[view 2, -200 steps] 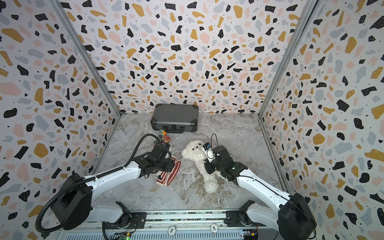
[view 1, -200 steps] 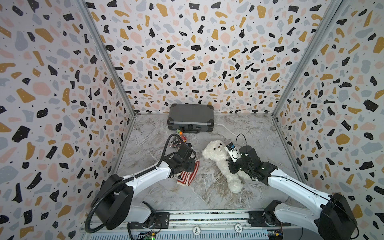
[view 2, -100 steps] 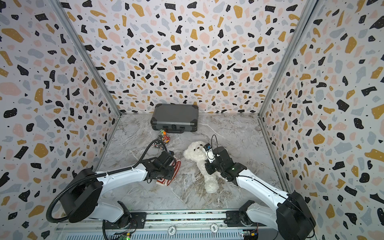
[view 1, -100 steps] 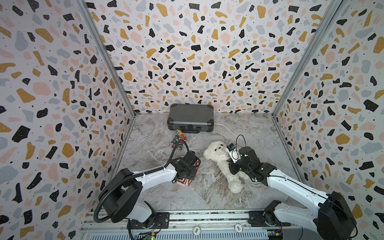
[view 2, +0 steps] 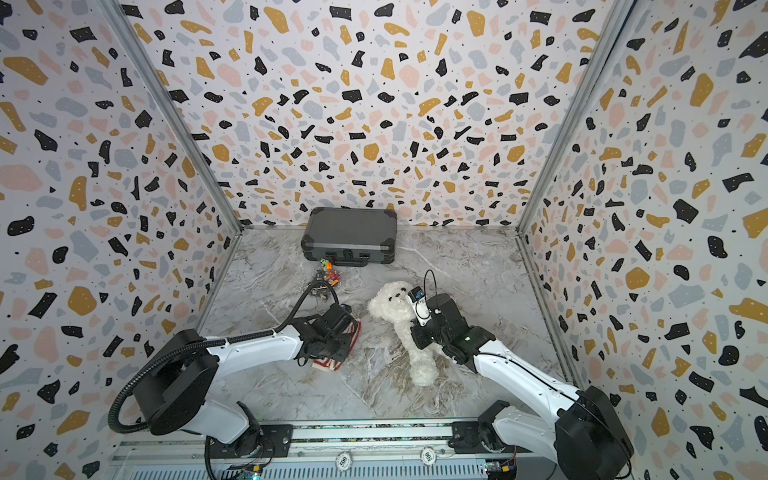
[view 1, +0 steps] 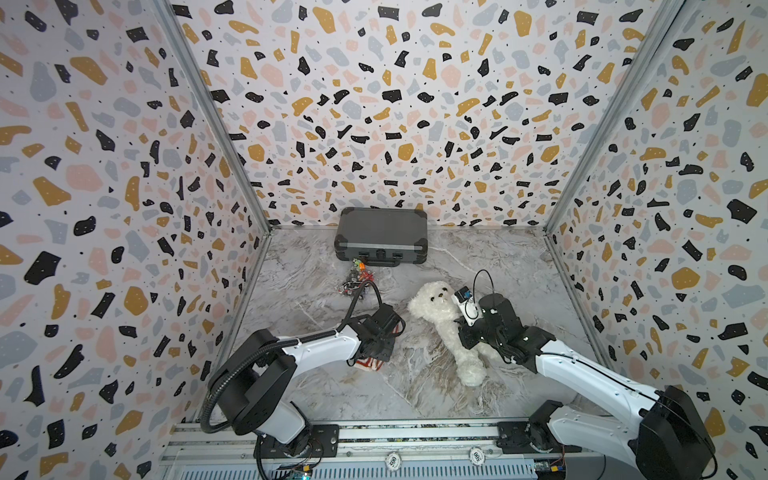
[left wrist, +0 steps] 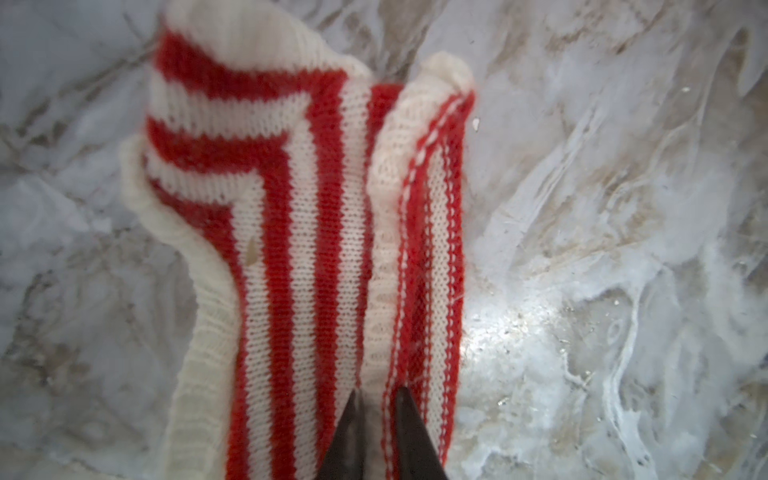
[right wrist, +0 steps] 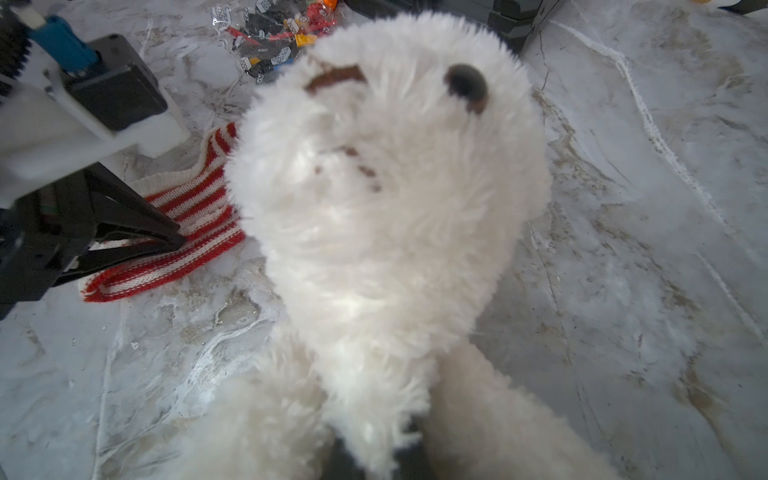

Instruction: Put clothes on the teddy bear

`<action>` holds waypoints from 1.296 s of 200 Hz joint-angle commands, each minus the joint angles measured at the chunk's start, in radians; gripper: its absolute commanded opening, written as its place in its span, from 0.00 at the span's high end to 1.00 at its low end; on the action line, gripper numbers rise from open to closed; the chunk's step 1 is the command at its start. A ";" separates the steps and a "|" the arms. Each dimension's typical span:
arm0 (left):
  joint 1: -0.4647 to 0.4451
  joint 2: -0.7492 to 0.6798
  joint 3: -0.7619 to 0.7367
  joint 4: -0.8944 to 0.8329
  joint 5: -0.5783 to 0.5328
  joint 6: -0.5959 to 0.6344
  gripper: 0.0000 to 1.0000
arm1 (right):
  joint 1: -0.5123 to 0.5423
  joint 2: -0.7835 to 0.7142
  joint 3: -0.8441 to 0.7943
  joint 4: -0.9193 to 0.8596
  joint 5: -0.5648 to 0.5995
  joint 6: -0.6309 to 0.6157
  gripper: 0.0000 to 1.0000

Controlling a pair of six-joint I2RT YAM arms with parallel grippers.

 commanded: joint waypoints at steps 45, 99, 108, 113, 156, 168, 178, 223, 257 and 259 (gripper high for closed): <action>-0.006 -0.038 0.022 -0.030 -0.035 0.007 0.95 | -0.004 -0.031 0.002 0.019 -0.006 -0.008 1.00; -0.004 -0.082 0.016 -0.035 -0.052 -0.001 1.00 | 0.017 -0.046 -0.008 0.011 -0.029 -0.013 1.00; -0.002 -0.097 0.016 -0.035 -0.064 -0.007 1.00 | 0.028 -0.046 -0.008 0.012 -0.029 -0.016 1.00; -0.001 -0.107 0.016 -0.035 -0.070 -0.013 1.00 | 0.036 -0.046 -0.009 0.013 -0.031 -0.019 1.00; 0.000 -0.204 -0.030 0.012 -0.090 -0.066 1.00 | 0.145 -0.035 -0.012 0.038 -0.016 -0.051 1.00; 0.001 -0.237 -0.047 0.033 -0.093 -0.079 1.00 | 0.176 -0.025 -0.013 0.040 0.000 -0.053 1.00; 0.002 -0.260 -0.059 0.046 -0.091 -0.086 1.00 | 0.208 -0.021 -0.016 0.042 0.021 -0.054 1.00; 0.006 -0.303 -0.065 0.068 -0.093 -0.086 1.00 | 0.295 -0.007 -0.031 0.059 0.109 -0.026 1.00; 0.008 -0.322 -0.070 0.084 -0.092 -0.083 1.00 | 0.313 0.022 -0.026 0.057 0.153 -0.019 1.00; 0.008 -0.324 -0.070 0.086 -0.091 -0.083 1.00 | 0.315 0.025 -0.026 0.059 0.157 -0.020 1.00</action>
